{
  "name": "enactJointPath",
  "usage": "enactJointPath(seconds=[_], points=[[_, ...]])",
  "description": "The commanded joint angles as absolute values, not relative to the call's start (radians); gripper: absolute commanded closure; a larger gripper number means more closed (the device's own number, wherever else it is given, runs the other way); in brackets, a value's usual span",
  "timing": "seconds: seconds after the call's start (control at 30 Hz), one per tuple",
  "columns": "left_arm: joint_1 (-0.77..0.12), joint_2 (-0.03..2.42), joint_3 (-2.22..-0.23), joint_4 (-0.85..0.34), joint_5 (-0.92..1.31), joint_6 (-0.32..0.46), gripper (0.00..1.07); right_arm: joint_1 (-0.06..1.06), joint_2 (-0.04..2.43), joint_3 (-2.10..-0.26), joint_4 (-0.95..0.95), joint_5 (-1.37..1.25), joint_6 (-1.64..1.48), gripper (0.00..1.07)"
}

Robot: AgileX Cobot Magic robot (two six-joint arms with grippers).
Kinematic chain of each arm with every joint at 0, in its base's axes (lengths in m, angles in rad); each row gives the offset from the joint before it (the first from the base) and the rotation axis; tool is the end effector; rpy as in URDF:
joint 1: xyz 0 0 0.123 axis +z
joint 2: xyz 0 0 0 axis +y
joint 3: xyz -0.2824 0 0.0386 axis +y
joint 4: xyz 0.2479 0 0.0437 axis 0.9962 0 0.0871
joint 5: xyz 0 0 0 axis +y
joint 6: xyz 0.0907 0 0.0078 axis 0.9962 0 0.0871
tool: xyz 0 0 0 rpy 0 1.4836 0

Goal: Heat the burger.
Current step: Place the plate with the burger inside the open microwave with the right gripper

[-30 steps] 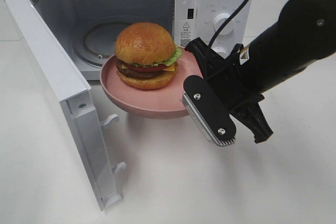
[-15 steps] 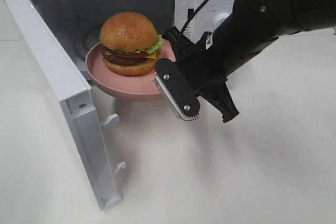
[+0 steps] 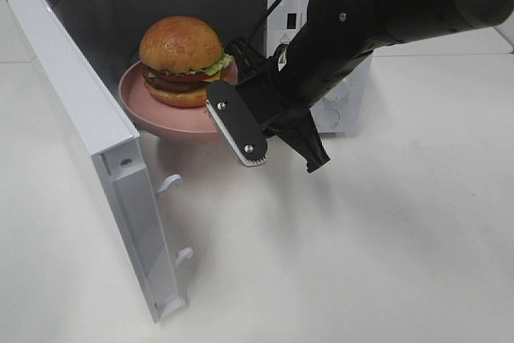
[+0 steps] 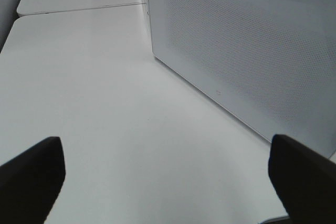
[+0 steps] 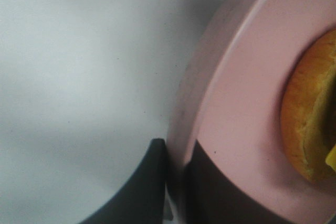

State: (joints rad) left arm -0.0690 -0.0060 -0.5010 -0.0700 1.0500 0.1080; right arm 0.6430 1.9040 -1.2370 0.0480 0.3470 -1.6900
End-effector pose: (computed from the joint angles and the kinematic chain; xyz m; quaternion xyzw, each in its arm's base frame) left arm -0.0059 -0.0051 0.2785 0.0762 0.8446 -0.0247 0.5293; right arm 0.3234 0.2442 0.1854 -0.8645 0.3904 -0.1453 0.2814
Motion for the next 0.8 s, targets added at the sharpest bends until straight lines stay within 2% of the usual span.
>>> enactJointPath(seconds=[0.03, 0.37, 0.63, 0.8], points=[[-0.073, -0.024, -0.498, -0.071, 1.04, 0.108, 0.09, 0.645, 1.906, -1.276, 0.024, 0.296, -1.643, 1.07], [-0.073, -0.024, -0.498, -0.069, 1.04, 0.108, 0.09, 0.645, 1.977, -1.358, -0.029, 0.299, -1.578, 1.07], [-0.073, -0.024, -0.498, -0.067, 1.04, 0.108, 0.09, 0.645, 2.078, -1.488, -0.201, 0.344, -1.38, 1.07], [-0.073, -0.024, -0.498, -0.066, 1.04, 0.108, 0.09, 0.645, 2.126, -1.574, -0.246, 0.377, -1.284, 1.07]])
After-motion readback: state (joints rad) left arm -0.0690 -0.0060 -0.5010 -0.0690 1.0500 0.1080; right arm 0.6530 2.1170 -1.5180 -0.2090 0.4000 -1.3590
